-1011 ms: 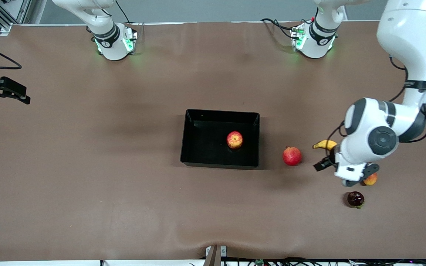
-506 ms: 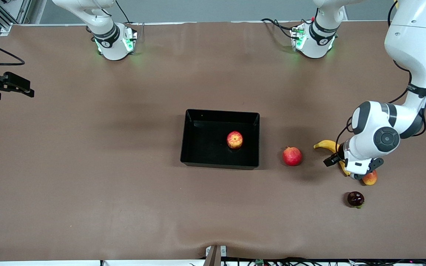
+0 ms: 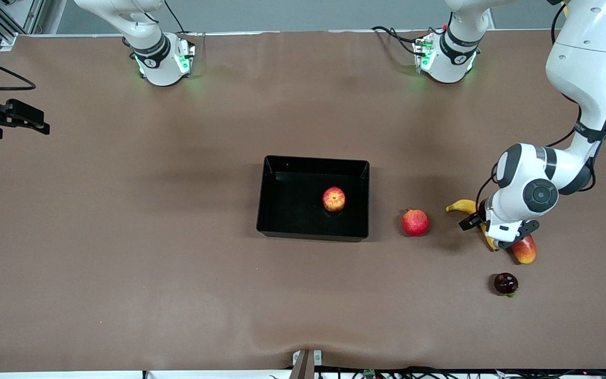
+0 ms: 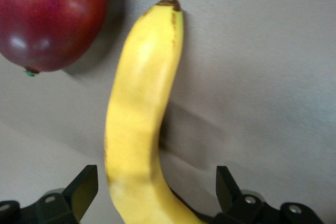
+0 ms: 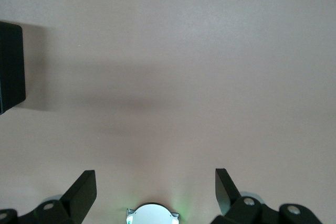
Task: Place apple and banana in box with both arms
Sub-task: 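Close the left gripper on the banana's stem end, then lift the banana and carry it over the black tray with the left gripper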
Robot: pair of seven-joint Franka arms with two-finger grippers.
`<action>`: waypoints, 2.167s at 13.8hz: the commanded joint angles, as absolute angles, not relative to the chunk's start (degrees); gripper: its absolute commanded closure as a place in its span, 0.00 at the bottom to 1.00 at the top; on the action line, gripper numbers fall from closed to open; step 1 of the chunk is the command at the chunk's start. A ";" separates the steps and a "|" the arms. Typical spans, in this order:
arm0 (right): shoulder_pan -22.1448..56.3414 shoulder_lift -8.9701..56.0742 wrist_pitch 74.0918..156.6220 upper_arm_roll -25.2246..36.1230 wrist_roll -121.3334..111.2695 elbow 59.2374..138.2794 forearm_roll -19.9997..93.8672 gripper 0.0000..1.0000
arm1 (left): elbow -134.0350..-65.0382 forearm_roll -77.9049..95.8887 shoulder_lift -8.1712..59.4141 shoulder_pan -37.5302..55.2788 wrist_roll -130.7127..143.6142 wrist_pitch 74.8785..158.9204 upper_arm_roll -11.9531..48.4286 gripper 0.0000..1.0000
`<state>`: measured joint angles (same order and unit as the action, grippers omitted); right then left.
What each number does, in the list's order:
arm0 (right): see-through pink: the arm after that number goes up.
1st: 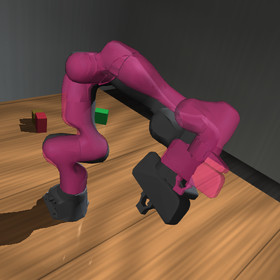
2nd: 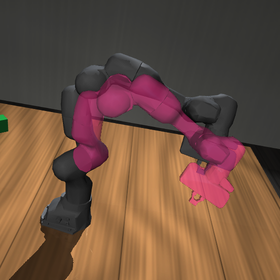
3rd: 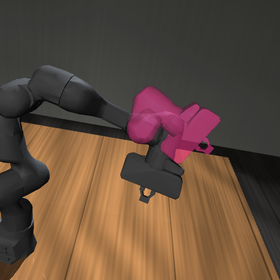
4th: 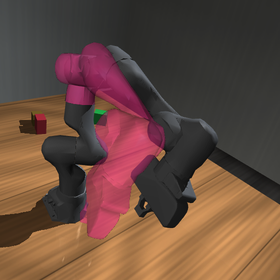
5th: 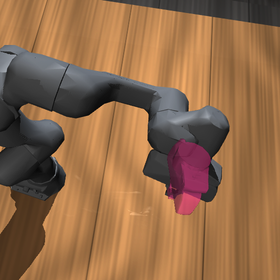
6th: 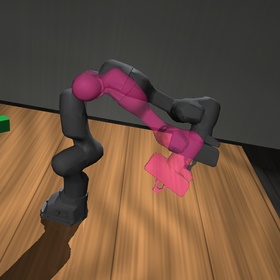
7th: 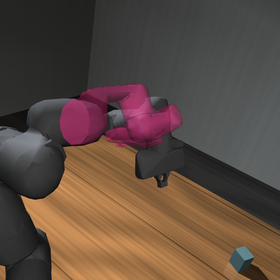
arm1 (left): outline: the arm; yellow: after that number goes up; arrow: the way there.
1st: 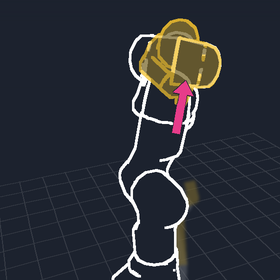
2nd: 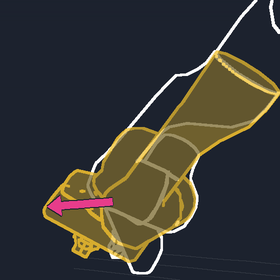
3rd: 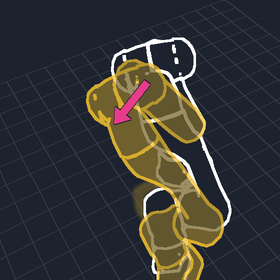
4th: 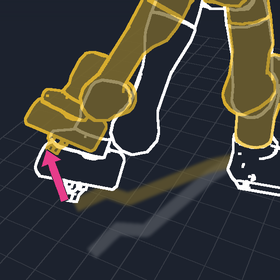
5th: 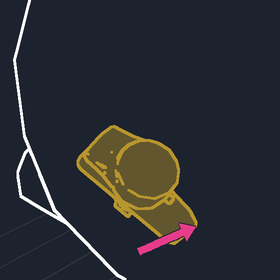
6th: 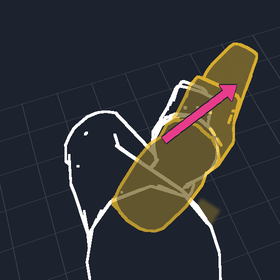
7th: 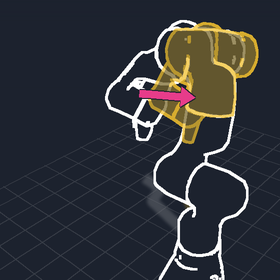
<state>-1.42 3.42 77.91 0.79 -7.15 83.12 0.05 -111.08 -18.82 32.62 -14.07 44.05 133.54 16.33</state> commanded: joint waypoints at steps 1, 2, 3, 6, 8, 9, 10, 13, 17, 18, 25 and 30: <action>-2.02 3.25 77.17 -0.09 -7.91 82.27 -0.70 0.00 | -111.62 -20.39 32.43 -14.85 44.56 134.39 16.96 0.58; -2.11 3.34 77.08 -0.17 -7.91 82.27 -0.62 0.00 | -111.62 -20.39 32.43 -14.85 44.47 134.30 16.96 0.89; -2.02 3.34 76.99 -0.18 -7.91 82.27 -0.62 0.00 | -111.62 -20.39 32.17 -14.77 44.39 133.95 16.96 1.00; -2.11 3.34 76.82 -0.09 -7.91 82.27 -0.70 0.00 | -111.62 -20.48 30.51 -14.68 42.73 133.68 17.05 1.00; -2.02 3.43 76.82 -0.18 -7.82 82.27 -0.79 0.00 | -110.92 -20.39 28.31 -14.77 40.00 130.71 17.40 1.00; -2.11 3.43 76.73 0.00 -7.82 82.27 -0.79 0.00 | -110.66 -20.39 26.65 -14.50 39.47 129.13 17.66 1.00; -2.28 3.43 76.55 0.09 -7.82 82.27 -0.79 0.00 | -110.31 -20.39 24.63 -14.15 39.55 128.07 18.54 1.00; -2.11 3.43 76.02 0.09 -7.30 82.53 -0.70 0.00 | -107.33 -20.30 22.06 -14.06 40.25 122.81 25.20 1.00; -2.02 3.43 76.11 0.09 -7.21 82.79 -0.18 0.00 | -102.75 -20.12 22.94 -11.09 42.98 116.55 34.18 1.00; -2.02 3.60 76.11 0.09 -7.21 82.79 -0.09 0.00 | -102.22 -20.21 22.94 -8.29 42.80 116.54 34.28 1.00; -2.20 3.78 76.64 0.09 -7.29 82.79 -0.09 0.00 | -90.19 -20.13 32.07 8.94 48.67 116.46 33.93 1.00; -2.28 3.78 79.61 0.09 -7.29 82.97 -0.35 0.00 | -82.19 -20.13 38.84 19.66 52.38 116.46 30.25 1.00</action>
<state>-1.43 3.60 77.85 0.66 -7.25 83.24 0.02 -87.43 -19.09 35.71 15.14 51.11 117.89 32.93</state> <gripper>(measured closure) 0.000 0.617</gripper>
